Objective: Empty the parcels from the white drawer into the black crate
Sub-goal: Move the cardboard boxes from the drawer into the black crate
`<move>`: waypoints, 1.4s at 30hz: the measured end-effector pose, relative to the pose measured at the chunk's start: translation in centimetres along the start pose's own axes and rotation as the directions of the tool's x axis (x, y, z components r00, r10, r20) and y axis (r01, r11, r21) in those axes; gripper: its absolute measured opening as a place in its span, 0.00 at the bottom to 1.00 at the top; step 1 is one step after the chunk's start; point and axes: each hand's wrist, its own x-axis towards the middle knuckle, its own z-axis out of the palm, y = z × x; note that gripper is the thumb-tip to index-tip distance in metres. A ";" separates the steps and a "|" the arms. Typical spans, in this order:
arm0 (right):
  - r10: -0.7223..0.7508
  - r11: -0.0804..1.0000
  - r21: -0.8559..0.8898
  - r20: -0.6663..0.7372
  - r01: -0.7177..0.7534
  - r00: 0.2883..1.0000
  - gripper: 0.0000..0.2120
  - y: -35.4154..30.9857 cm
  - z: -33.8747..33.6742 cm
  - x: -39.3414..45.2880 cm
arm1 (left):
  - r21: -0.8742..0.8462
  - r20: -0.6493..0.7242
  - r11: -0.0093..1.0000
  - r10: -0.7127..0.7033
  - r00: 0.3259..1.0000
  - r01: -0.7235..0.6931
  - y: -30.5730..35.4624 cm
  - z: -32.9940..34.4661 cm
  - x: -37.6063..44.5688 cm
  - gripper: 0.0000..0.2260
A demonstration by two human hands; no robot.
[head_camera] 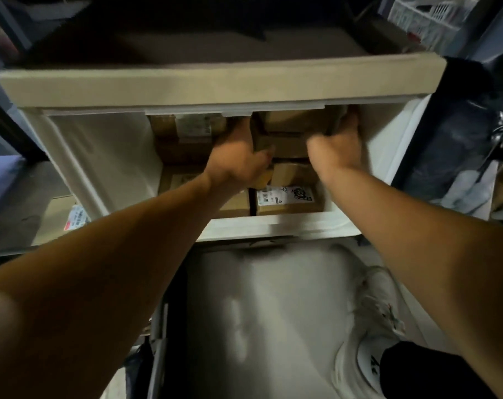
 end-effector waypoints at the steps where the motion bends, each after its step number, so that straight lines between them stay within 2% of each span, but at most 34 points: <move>1: 0.018 0.997 0.077 0.012 -0.019 1.000 0.34 -0.2 0.4 0.5 | -0.040 -0.011 0.999 -0.027 1.000 0.026 0.3 0.2 0.9 0.25; 3: 0.053 0.970 0.237 0.023 -0.057 0.998 0.32 -0.9 1.0 1.1 | -0.121 -0.016 0.991 -0.050 0.999 0.047 1.1 0.5 1.8 0.24; 5: 0.071 0.952 0.296 0.020 -0.074 0.997 0.25 -1.4 1.0 1.1 | -0.216 -0.037 0.974 -0.072 0.997 0.062 1.5 0.6 2.2 0.29; 6: 0.061 0.951 0.301 0.013 -0.062 0.998 0.25 -1.3 0.9 1.0 | -0.274 -0.035 0.959 -0.091 0.995 0.078 1.9 0.5 2.0 0.26; 8: 0.025 0.959 0.283 -0.002 -0.023 1.000 0.31 -1.4 0.5 0.0 | -0.439 -0.034 0.890 -0.155 0.987 0.125 2.2 0.2 1.1 0.09; 9: 0.021 0.963 0.267 0.007 -0.022 1.000 0.30 -1.5 0.1 -0.7 | -0.506 -0.031 0.850 -0.188 0.982 0.147 2.0 0.1 0.5 0.05; 10: 0.022 0.966 0.257 0.019 -0.026 1.000 0.27 -1.3 -0.1 -1.3 | -0.544 -0.016 0.824 -0.202 0.979 0.161 1.7 -0.1 -0.2 0.05; 11: 0.041 0.968 0.244 0.039 -0.049 0.998 0.23 -1.3 -0.4 -2.2 | -0.570 -0.012 0.807 -0.200 0.980 0.158 1.3 -0.3 -1.0 0.08; 13: 0.047 0.967 0.244 0.090 -0.068 0.995 0.24 -0.9 -0.8 -4.0 | -0.600 -0.041 0.790 -0.191 0.981 0.129 0.7 -1.2 -3.3 0.14; 15: 0.023 0.965 0.258 0.130 -0.056 0.991 0.29 -0.9 -1.4 -6.5 | -0.631 -0.055 0.762 -0.230 0.972 0.144 0.4 -2.0 -6.1 0.14; 21: 0.017 0.937 0.330 0.279 -0.112 0.960 0.15 -0.9 -3.1 -12.7 | -0.659 -0.101 0.728 -0.334 0.937 0.188 -0.7 -4.4 -13.5 0.14; 24: -0.001 0.942 0.317 0.320 -0.107 0.947 0.09 -1.7 -4.0 -15.0 | -0.717 -0.045 0.652 -0.398 0.916 0.247 -0.9 -5.9 -16.4 0.11; 27: -0.017 0.950 0.290 0.409 -0.112 0.912 0.10 -2.2 -5.2 -16.9 | -0.793 -0.006 0.549 -0.440 0.898 0.263 -0.7 -7.1 -18.5 0.10; 34: 0.074 0.830 0.460 0.470 -0.316 0.879 0.05 -2.0 -6.7 -19.2 | -0.853 0.037 0.457 -0.428 0.903 0.252 -0.4 -7.9 -21.1 0.12; 37: 0.056 0.810 0.476 0.517 -0.342 0.854 0.07 -1.5 -6.3 -20.2 | -0.874 0.036 0.422 -0.436 0.899 0.239 -1.0 -8.3 -21.8 0.16; 40: 0.048 0.798 0.489 0.531 -0.352 0.846 0.06 -1.4 -6.1 -20.3 | -0.877 0.025 0.430 -0.404 0.915 0.214 -1.6 -8.4 -22.1 0.11; 42: 0.053 0.809 0.478 0.521 -0.343 0.852 0.07 -1.6 -5.9 -20.0 | -0.879 -0.001 0.441 -0.387 0.922 0.184 -1.8 -8.5 -22.0 0.15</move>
